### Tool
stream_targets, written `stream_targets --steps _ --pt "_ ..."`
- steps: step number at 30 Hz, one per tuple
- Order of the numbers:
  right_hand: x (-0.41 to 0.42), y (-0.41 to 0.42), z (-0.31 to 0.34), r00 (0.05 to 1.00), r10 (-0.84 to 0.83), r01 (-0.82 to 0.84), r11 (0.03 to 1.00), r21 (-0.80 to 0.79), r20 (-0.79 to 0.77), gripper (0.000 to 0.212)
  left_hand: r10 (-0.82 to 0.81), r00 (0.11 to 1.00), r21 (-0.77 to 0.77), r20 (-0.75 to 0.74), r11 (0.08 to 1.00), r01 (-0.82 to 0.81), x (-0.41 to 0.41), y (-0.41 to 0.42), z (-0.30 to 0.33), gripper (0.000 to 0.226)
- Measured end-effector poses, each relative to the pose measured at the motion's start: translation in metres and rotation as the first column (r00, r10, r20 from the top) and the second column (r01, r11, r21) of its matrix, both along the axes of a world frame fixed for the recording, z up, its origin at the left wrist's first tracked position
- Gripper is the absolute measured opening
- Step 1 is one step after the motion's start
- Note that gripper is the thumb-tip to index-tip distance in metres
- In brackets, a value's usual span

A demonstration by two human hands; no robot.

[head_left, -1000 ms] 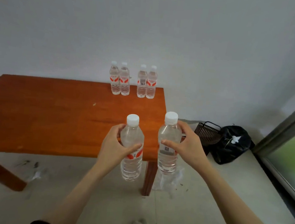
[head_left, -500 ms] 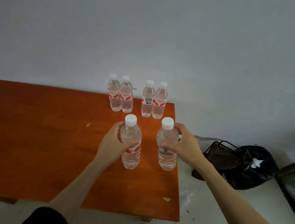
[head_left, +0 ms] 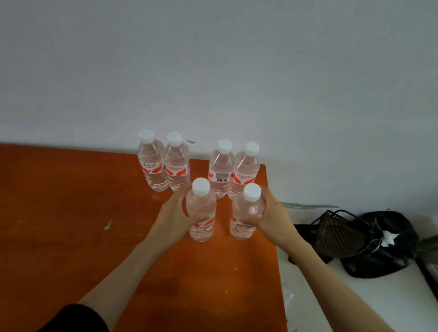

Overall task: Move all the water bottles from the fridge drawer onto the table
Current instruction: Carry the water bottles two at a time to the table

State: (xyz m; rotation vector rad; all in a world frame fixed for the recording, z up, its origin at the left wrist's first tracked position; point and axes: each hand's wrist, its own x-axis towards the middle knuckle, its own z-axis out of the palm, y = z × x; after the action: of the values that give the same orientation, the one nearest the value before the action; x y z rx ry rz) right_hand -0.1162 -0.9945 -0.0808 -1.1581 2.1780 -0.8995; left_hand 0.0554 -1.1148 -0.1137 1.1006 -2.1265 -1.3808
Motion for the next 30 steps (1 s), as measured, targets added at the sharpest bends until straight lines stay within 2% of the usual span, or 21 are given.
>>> stream_targets --steps 8,18,22,26,30 --pt "-0.034 -0.031 -0.016 0.996 -0.087 0.087 0.996 0.007 -0.012 0.066 -0.067 0.998 -0.006 -0.003 0.998 0.067 -0.049 -0.023 -0.014 0.076" --pt "-0.044 -0.037 -0.039 0.988 -0.149 0.149 0.989 0.009 0.036 0.074 -0.045 0.998 -0.105 0.034 0.993 0.048 -0.067 -0.028 -0.019 0.075" --pt "-0.046 -0.039 -0.044 0.989 -0.13 0.132 0.991 -0.021 0.068 0.072 -0.017 1.0 -0.102 0.023 0.995 0.02 -0.07 -0.023 -0.02 0.077" --pt "-0.045 -0.036 -0.052 0.97 -0.204 0.214 0.974 -0.069 0.134 0.073 0.052 0.998 -0.04 -0.03 0.998 -0.053 -0.07 -0.017 -0.028 0.078" --pt "-0.034 -0.028 -0.061 0.955 -0.204 0.229 0.969 -0.098 0.215 0.075 0.066 0.997 -0.019 -0.038 0.998 -0.067 -0.064 -0.01 -0.031 0.076"
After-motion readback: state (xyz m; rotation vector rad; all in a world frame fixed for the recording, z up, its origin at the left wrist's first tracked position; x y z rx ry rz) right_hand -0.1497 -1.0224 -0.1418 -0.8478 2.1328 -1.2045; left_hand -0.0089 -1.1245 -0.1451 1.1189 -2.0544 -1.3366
